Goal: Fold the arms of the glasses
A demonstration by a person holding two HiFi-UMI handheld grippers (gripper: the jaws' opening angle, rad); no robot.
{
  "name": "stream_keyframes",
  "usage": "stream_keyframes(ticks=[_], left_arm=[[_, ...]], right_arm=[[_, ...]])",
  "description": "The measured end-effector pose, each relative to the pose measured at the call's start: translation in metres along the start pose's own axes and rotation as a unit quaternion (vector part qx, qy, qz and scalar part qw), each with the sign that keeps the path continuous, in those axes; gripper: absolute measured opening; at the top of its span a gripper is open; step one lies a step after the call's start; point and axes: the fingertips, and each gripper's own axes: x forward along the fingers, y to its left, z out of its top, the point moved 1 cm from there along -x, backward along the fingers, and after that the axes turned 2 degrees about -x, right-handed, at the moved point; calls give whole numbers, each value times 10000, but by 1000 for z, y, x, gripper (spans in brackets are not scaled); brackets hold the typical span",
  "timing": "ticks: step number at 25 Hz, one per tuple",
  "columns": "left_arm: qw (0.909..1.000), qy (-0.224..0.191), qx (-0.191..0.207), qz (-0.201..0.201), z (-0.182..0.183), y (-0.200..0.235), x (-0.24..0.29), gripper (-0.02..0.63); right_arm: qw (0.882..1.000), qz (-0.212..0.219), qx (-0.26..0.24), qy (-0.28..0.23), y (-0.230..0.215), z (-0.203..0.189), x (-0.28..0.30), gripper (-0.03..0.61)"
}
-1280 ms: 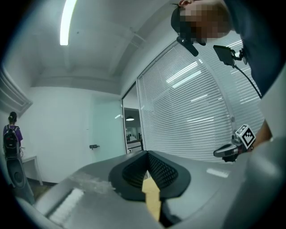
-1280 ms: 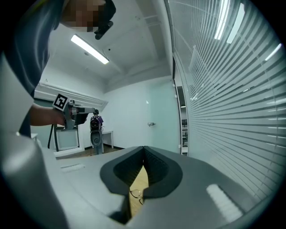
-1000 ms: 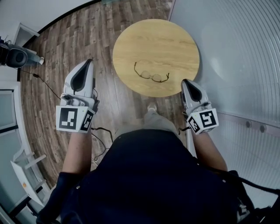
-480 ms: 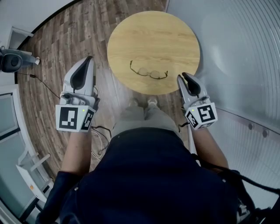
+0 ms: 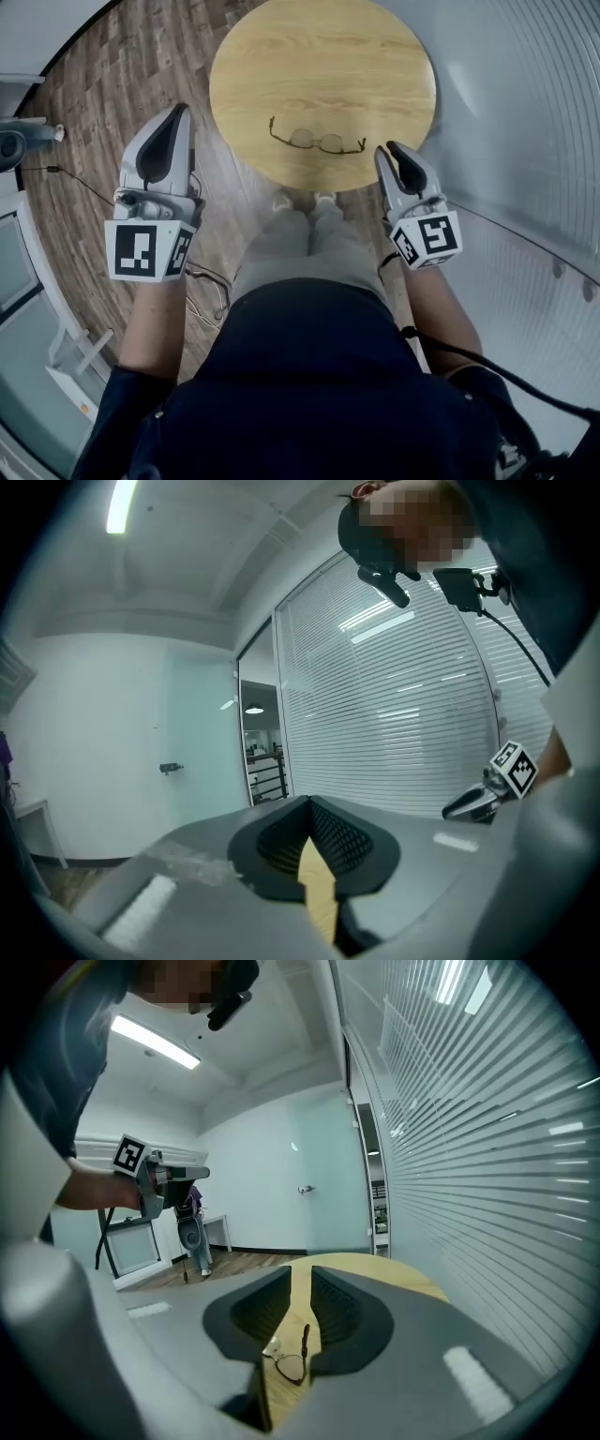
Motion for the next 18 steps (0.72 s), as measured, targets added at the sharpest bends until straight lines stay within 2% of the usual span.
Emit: stream_keyframes(ticks=[10, 18], left_arm=[[9994, 285, -100, -149, -46, 7, 23, 3], [9987, 411, -61, -295, -53, 10, 36, 3]], right_arm=[[9993, -140, 132, 309, -7, -43, 25, 77], [9981, -240, 166, 540, -10, -66, 39, 77]])
